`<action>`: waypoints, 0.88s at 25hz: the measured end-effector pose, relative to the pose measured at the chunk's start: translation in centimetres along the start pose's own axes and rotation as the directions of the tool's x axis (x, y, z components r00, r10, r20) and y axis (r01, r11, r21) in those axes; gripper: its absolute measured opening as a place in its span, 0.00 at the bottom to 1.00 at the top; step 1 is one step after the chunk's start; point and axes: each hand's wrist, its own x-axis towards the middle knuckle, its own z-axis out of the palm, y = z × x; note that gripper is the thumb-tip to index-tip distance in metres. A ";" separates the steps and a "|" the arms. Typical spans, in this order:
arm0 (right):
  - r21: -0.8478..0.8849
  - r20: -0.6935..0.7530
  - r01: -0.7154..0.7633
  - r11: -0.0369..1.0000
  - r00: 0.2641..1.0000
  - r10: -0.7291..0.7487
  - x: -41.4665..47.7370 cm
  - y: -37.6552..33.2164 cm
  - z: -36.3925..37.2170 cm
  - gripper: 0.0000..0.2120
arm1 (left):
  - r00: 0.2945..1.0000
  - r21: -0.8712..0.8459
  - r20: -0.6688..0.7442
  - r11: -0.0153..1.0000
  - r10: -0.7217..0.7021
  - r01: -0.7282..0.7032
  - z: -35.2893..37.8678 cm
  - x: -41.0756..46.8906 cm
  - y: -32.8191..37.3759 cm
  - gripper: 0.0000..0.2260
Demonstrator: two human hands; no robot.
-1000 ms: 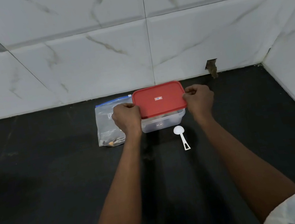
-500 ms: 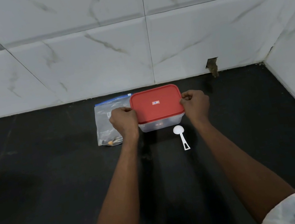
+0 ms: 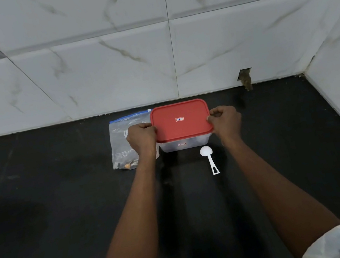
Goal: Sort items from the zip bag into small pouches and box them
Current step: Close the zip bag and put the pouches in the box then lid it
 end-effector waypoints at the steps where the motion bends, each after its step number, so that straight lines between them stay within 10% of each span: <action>1: 0.000 -0.004 0.001 1.000 1.000 -0.001 0.0 0.0 0.1 0.08 | 1.000 0.007 0.002 1.000 0.000 0.000 -0.1 0.0 0.0 0.09; 10: 0.019 -0.133 -0.014 1.000 0.991 0.017 -2.4 1.0 -0.5 0.09 | 0.989 -0.016 -0.068 0.991 0.128 -0.130 -0.6 -1.1 -1.3 0.14; 15: -0.363 0.082 -0.038 0.931 0.994 0.072 -7.9 6.6 0.4 0.07 | 0.772 0.120 0.134 0.763 0.621 -0.635 -0.9 -2.9 -4.5 0.09; 22: -0.388 0.102 -0.109 0.915 0.982 0.160 -9.7 7.3 1.1 0.04 | 0.693 0.249 0.206 0.648 0.691 -0.720 -0.6 -2.8 -5.7 0.09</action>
